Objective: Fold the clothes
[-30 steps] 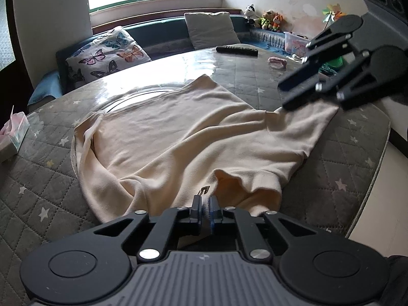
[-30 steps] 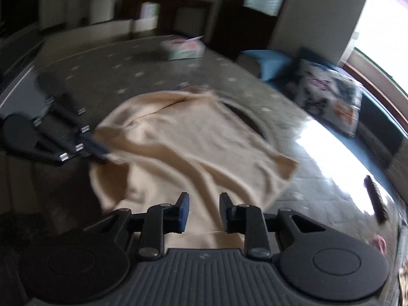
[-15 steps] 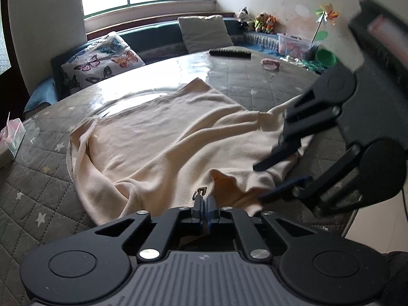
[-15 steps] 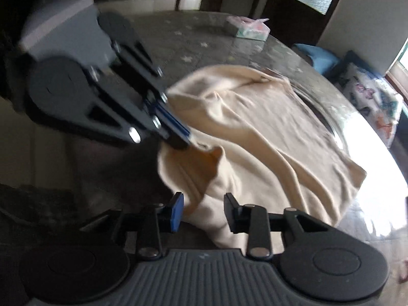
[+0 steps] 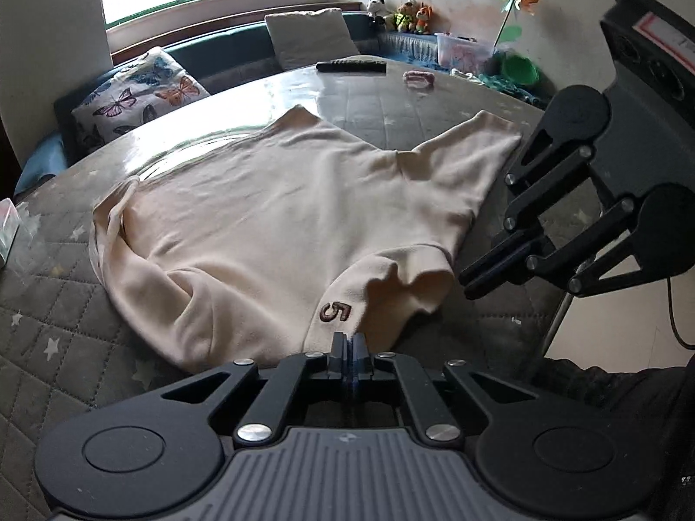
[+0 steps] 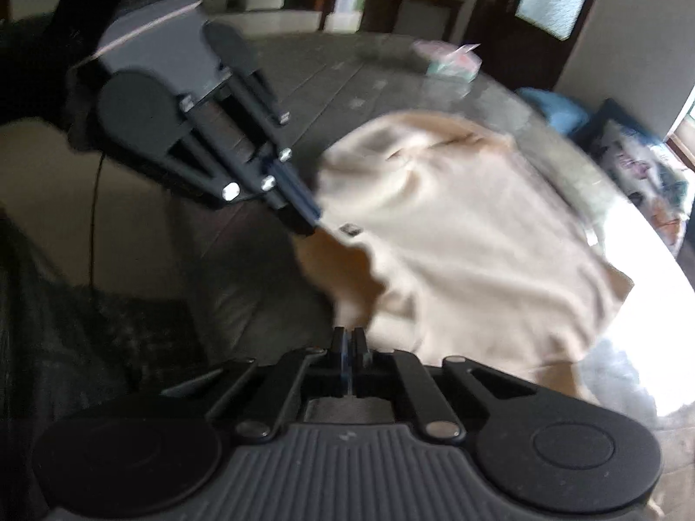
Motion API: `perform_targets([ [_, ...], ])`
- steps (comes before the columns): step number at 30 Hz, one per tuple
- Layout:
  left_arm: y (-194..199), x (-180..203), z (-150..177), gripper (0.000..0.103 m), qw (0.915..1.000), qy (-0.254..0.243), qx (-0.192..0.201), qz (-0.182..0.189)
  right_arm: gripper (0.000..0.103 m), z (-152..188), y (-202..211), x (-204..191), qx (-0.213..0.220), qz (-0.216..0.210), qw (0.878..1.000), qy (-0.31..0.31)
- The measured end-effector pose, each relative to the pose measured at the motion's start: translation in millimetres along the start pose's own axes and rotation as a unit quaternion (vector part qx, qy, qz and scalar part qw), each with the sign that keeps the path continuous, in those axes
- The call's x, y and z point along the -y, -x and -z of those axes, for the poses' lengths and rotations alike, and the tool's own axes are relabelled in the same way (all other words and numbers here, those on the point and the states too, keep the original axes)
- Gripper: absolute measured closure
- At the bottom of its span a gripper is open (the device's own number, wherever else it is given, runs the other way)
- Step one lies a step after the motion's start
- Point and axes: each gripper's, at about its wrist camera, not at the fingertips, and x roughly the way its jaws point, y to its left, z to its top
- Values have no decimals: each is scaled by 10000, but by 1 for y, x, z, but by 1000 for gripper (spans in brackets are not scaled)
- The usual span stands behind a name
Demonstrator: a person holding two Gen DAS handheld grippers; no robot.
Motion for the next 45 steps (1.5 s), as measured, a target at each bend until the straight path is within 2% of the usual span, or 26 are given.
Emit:
perform_targets([
  [4, 19, -6, -10, 97, 9995, -16, 313, 21, 97, -2, 22, 16, 286, -10, 9992, -285],
  [7, 26, -12, -23, 97, 9985, 6, 537, -103, 96, -5, 32, 41, 445, 313, 9968, -578],
  [10, 13, -20, -36, 97, 9975, 208, 647, -181, 94, -6, 23, 65, 376, 631, 9933, -890],
  [14, -21, -26, -44, 97, 9971, 503, 536, -185, 90, 0, -5, 78, 178, 595, 9914, -1156],
  [15, -29, -27, -44, 97, 9972, 568, 448, -170, 86, 2, -11, 79, 116, 564, 9915, -1170],
  [20, -51, -32, -34, 97, 9974, 715, 27, -125, 85, 16, -22, 67, -172, 380, 9937, -1040],
  [23, -47, -44, -40, 96, 9958, 845, 188, -306, 77, 14, -14, 68, -81, 374, 9942, -1002],
  [26, -43, -64, -55, 87, 9907, 1033, 433, -768, 69, 4, -13, 77, 122, 468, 9929, -1087],
  [28, -44, -79, -67, 55, 9844, 1127, 581, -1218, 64, -2, -20, 84, 201, 522, 9911, -1204],
  [29, -46, -87, -73, 50, 9801, 1156, 642, -1483, 59, -4, -24, 87, 223, 536, 9902, -1271],
  [30, -50, -94, -78, 49, 9756, 1166, 675, -1736, 54, -5, -30, 90, 231, 536, 9892, -1342],
  [32, -60, -110, -87, 48, 9692, 1171, 656, -2063, 51, -5, -41, 94, 218, 529, 9877, -1455],
  [34, -71, -123, -94, 44, 9664, 1159, 579, -2219, 49, -5, -49, 97, 223, 525, 9865, -1537],
  [35, -77, -129, -97, 43, 9659, 1134, 521, -2267, 45, -5, -52, 99, 244, 515, 9858, -1582],
  [39, -103, -150, -102, 44, 9617, 1178, 306, -2458, 41, -4, -57, 104, 345, 424, 9833, -1735],
  [41, -116, -161, -103, 47, 9595, 1230, 199, -2525, 38, -4, -59, 105, 362, 408, 9830, -1751],
  [43, -119, -172, -101, 80, 9583, 1352, 162, -2513, 37, -3, -60, 106, 371, 396, 9826, -1775],
  [45, -113, -182, -96, 94, 9549, 1553, 219, -2521, 34, -3, -61, 108, 377, 393, 9820, -1810],
])
